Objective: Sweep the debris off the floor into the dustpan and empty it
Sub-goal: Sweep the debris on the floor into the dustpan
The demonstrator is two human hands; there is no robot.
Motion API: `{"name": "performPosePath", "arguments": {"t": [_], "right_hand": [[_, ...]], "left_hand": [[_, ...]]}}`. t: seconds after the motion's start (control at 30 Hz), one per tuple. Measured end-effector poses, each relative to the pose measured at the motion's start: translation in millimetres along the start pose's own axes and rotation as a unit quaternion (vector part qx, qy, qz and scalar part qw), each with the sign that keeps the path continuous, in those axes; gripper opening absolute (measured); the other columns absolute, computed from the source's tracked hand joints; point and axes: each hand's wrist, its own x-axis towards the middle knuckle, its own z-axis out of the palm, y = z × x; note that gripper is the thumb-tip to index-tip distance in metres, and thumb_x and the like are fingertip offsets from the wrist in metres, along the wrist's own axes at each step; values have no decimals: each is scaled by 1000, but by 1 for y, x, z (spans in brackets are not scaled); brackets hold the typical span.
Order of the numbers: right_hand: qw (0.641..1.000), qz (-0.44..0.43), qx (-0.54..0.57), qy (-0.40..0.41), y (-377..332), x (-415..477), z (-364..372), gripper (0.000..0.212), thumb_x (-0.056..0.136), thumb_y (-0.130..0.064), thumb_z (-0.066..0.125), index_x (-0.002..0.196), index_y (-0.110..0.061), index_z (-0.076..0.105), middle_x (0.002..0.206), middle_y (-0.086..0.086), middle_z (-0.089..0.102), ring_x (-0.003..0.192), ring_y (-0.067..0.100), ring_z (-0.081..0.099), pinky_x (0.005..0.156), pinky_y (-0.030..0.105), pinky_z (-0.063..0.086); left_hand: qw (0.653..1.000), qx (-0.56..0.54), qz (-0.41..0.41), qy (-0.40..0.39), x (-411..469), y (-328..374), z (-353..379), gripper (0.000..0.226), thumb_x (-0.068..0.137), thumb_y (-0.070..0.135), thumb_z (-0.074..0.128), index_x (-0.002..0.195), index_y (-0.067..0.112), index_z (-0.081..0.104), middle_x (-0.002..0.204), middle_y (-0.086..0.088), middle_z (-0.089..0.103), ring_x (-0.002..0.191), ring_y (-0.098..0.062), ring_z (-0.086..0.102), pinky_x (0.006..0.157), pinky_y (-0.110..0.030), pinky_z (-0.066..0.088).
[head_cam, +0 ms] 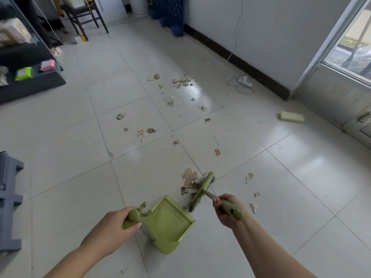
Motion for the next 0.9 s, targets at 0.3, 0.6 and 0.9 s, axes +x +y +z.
{"name": "performPosePath", "arguments": {"t": [0.3, 0.6, 0.9], "right_hand": [[999, 25, -11, 24, 23, -9, -18, 26, 93, -4, 42, 118, 0, 45, 70, 15, 50, 30, 13, 49, 29, 15, 41], [999, 15, 34, 21, 48, -24, 37, 19, 96, -3, 38, 114, -3, 42, 71, 12, 45, 24, 12, 45, 28, 12, 38], [996, 10, 86, -4, 50, 1, 103, 9, 95, -2, 39, 97, -2, 47, 69, 11, 46, 23, 12, 45, 28, 12, 38]], "left_hand": [[1000, -11, -6, -13, 0, -9, -18, 15, 82, 31, 68, 94, 40, 65, 86, 10, 71, 81, -5, 66, 76, -28, 52], [999, -28, 6, -28, -1, -25, -39, 13, 80, 31, 68, 90, 40, 66, 80, 13, 68, 73, -6, 62, 73, -27, 50], [999, -44, 10, -13, 11, -49, -59, 10, 82, 30, 66, 88, 39, 66, 76, 20, 65, 63, 0, 53, 62, -16, 43]]}}
